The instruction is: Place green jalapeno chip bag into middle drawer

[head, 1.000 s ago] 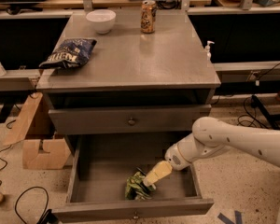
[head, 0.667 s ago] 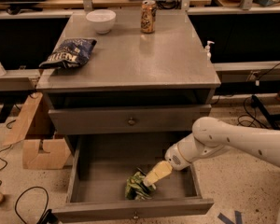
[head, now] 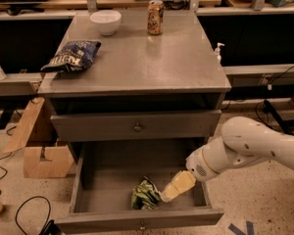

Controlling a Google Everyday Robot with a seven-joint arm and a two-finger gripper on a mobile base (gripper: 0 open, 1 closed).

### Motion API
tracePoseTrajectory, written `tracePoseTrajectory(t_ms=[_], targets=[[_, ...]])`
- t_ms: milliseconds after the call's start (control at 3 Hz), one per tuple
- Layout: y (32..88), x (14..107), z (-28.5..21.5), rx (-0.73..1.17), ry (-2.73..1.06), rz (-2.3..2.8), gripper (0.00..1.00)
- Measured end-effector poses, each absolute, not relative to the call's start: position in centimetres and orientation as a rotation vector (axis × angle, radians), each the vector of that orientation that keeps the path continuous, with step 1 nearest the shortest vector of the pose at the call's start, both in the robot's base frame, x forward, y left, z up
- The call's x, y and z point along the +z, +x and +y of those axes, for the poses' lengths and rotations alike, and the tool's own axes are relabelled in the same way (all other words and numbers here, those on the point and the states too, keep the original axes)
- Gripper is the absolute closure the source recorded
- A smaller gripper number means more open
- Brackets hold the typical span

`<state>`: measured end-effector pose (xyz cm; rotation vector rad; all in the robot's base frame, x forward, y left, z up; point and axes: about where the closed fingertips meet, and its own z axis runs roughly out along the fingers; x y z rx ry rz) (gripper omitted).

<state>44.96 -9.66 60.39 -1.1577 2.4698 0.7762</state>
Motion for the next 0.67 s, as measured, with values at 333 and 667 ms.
tracePoseTrajectory(t_ms=[333, 667], targets=[[42.5, 67.3, -11.6, 0.656, -1.166, 2.445, 0.0], [42.1, 74.0, -13.3, 0.572, -1.17, 2.388, 0.0]])
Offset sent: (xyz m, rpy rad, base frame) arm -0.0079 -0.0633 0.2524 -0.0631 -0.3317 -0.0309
